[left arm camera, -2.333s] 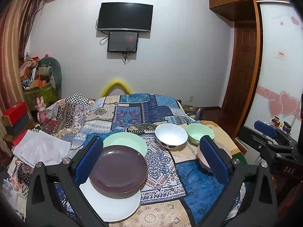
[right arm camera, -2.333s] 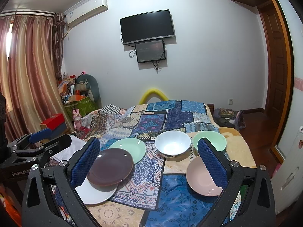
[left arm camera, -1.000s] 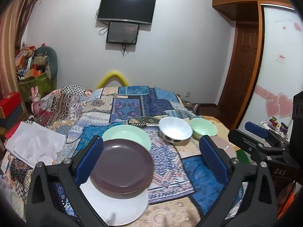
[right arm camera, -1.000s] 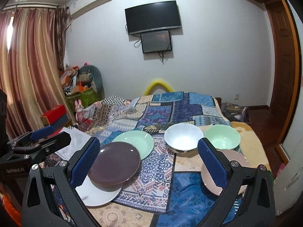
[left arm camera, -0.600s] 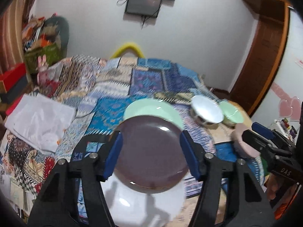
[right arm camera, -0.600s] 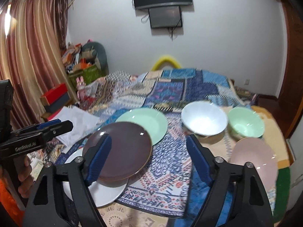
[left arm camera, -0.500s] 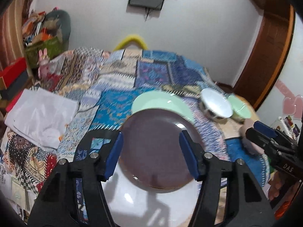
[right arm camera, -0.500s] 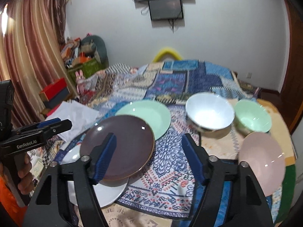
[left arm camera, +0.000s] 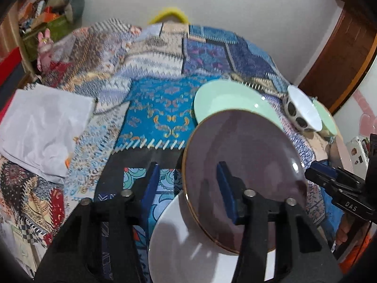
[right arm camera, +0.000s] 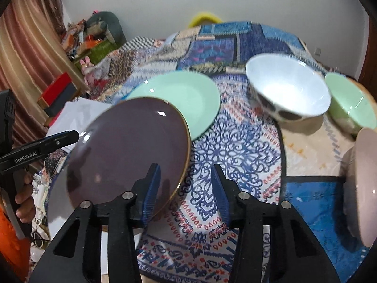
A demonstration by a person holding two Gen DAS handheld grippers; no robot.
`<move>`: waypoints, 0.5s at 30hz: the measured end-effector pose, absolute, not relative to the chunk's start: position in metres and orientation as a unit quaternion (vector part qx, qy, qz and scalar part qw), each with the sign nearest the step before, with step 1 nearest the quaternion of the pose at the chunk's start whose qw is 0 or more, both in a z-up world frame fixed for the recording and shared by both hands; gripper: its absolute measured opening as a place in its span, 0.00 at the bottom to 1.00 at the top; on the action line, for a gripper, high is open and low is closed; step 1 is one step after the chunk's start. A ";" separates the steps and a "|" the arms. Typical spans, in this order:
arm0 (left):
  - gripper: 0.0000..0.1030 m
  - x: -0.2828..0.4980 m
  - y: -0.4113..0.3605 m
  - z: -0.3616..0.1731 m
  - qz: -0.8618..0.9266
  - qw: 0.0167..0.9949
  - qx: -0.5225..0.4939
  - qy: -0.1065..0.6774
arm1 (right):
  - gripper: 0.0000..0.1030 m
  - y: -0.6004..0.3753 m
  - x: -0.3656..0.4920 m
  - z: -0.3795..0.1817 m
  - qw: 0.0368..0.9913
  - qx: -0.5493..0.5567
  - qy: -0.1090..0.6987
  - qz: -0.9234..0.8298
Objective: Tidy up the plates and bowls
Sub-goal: 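Grasp the dark brown plate rim with the left tool while the right tool grips it too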
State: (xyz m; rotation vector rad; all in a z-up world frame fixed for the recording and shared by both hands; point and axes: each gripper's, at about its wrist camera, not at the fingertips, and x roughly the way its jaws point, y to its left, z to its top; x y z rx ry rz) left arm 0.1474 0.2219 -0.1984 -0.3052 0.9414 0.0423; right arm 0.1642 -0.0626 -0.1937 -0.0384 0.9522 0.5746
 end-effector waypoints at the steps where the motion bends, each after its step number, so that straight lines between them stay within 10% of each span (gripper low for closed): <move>1: 0.38 0.149 0.223 -0.202 0.017 0.876 -0.148 0.459 | 0.36 -0.062 0.166 -0.198 0.846 -0.016 0.458 0.273; 15: 0.19 0.163 0.221 -0.216 -0.022 0.862 -0.159 0.480 | 0.23 -0.051 0.176 -0.208 0.828 0.001 0.474 0.299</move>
